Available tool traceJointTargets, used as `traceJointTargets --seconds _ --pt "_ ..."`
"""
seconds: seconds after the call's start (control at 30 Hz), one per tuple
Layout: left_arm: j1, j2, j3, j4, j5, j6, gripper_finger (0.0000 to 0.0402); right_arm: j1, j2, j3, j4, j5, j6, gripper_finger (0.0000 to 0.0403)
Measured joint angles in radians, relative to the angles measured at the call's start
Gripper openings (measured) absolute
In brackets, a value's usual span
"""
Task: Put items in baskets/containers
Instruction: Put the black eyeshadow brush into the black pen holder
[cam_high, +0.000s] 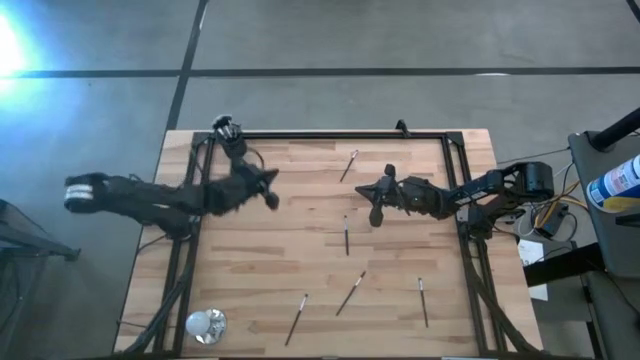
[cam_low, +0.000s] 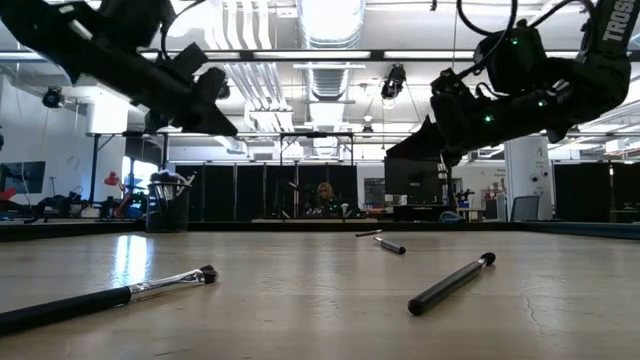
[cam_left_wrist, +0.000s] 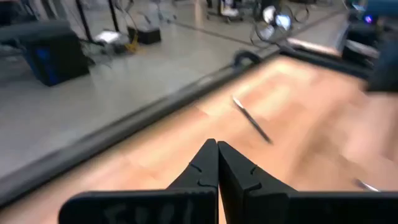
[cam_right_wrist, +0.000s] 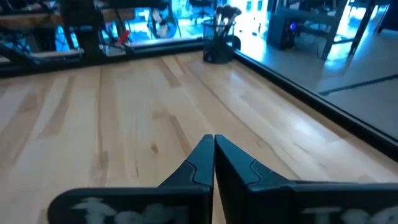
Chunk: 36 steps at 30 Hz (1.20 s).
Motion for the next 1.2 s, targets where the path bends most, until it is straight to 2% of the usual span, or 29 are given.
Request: traceJointTargets --seconds 0.2,0.37,0.6,0.83,1.0,1.2 --pt "-0.280 0.138 0.116 -0.215 -0.214 -0.269 0.0000 0.000 0.000 -0.009 0.027 0.000 -0.006 0.0008" --pt "-0.372 0.316 0.312 -0.453 -0.226 -0.473 0.0000 0.000 0.000 -0.005 0.026 -0.008 -0.006 0.0008" --pt "-0.427 0.548 0.591 -0.735 0.000 -0.741 0.0000 0.000 0.000 -0.007 0.024 -0.045 -0.008 0.0008" --pt "-0.464 0.682 0.802 -0.975 0.232 -1.001 0.0000 0.001 0.000 -0.015 0.021 -0.047 -0.003 0.0008" --pt "-0.516 0.777 0.941 -1.078 0.342 -1.164 0.0015 0.001 0.000 -0.029 0.020 -0.048 0.022 0.0008" --pt "-0.574 0.890 1.054 -1.112 0.454 -1.280 0.0059 0.001 0.000 -0.041 0.023 -0.048 0.056 0.0008"
